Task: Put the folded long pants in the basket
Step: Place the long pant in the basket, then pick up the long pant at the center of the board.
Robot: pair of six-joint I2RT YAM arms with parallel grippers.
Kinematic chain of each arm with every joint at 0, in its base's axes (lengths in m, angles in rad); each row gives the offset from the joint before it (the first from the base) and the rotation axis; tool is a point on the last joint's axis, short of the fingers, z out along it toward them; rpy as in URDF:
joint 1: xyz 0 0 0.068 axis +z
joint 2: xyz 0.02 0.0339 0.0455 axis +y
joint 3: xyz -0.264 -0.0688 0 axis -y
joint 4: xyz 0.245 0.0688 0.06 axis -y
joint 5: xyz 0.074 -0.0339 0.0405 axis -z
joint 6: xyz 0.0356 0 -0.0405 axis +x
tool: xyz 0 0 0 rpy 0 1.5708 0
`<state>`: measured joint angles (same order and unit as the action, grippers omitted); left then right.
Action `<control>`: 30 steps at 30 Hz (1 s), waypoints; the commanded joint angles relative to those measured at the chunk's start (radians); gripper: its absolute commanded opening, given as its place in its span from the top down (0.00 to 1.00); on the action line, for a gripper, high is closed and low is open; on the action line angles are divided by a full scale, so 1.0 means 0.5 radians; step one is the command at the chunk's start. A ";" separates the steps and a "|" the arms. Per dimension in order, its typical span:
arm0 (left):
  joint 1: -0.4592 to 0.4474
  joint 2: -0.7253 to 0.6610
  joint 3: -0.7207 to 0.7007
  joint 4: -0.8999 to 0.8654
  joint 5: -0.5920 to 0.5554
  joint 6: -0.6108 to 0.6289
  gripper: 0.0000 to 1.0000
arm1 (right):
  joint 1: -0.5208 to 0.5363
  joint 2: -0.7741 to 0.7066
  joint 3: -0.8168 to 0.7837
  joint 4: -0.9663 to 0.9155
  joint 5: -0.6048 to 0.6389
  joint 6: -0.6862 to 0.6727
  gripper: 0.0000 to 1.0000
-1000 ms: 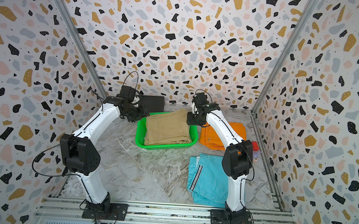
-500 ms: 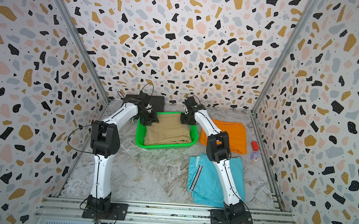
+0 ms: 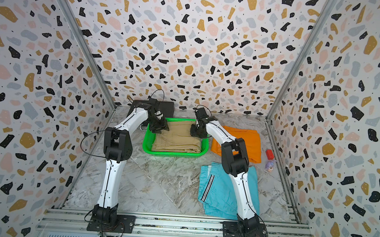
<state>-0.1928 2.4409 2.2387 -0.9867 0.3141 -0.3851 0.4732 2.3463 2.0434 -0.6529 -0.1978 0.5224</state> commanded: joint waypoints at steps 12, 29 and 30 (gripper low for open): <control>-0.198 -1.542 -0.870 0.178 -0.168 -0.056 0.00 | -0.007 -1.009 -0.335 -0.156 -0.083 -0.169 0.25; -1.346 -2.291 -3.074 1.714 -0.140 -1.091 0.00 | -0.250 -2.499 -1.709 -0.207 0.401 -0.111 0.00; -1.388 -2.177 -3.052 1.751 -0.107 -1.094 0.00 | -0.250 -2.521 -1.745 -0.212 0.425 -0.106 0.00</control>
<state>-0.8425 1.2861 0.6907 -0.3363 0.2684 -0.8795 0.3515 1.1210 1.1988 -0.7383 -0.0540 0.4393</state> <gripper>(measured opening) 0.998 0.994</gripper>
